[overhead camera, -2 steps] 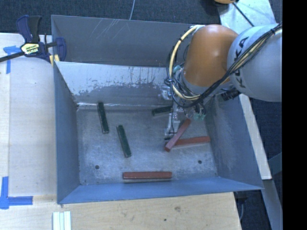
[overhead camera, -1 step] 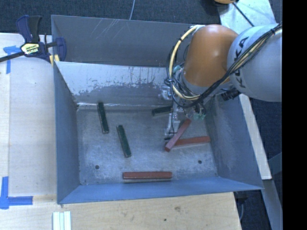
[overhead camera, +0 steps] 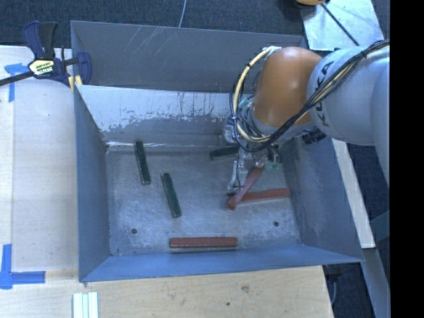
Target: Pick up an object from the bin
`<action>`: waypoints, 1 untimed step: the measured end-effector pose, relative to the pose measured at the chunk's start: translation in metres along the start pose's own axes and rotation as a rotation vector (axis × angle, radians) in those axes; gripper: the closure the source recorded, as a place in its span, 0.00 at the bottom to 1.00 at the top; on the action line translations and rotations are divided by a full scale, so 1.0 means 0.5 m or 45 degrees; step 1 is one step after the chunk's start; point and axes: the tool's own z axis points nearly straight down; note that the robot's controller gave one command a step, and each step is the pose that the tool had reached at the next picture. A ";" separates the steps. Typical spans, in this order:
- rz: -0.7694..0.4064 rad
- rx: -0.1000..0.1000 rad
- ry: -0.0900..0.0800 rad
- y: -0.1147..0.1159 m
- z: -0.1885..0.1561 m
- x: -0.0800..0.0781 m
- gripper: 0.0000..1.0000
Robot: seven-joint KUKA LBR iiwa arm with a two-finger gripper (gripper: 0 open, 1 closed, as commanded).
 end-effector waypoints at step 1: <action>0.126 0.001 0.009 -0.004 0.054 -0.017 1.00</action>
Offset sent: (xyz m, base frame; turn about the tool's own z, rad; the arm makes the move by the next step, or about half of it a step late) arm 0.0000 0.0000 0.0000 0.0000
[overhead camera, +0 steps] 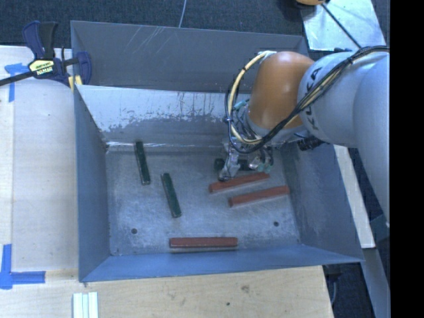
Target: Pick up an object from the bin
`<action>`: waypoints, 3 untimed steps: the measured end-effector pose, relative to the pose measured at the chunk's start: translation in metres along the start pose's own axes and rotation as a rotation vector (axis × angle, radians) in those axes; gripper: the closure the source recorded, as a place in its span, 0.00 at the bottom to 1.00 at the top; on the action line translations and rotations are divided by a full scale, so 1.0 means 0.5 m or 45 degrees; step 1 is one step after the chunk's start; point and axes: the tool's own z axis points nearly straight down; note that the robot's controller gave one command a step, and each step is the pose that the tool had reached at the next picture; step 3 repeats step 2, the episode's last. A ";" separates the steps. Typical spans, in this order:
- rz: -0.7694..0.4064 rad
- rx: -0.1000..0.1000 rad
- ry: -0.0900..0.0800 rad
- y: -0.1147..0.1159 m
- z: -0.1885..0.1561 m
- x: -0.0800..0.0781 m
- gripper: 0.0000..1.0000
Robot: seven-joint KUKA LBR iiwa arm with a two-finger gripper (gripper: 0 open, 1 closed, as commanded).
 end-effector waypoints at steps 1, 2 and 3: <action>0.000 0.000 0.000 0.000 0.000 0.000 1.00; 0.042 0.000 -0.001 -0.016 -0.274 0.011 1.00; 0.042 0.000 -0.001 -0.016 -0.274 0.011 1.00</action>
Offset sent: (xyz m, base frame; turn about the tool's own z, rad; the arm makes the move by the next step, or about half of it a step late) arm -0.0080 -0.0071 0.1359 0.0356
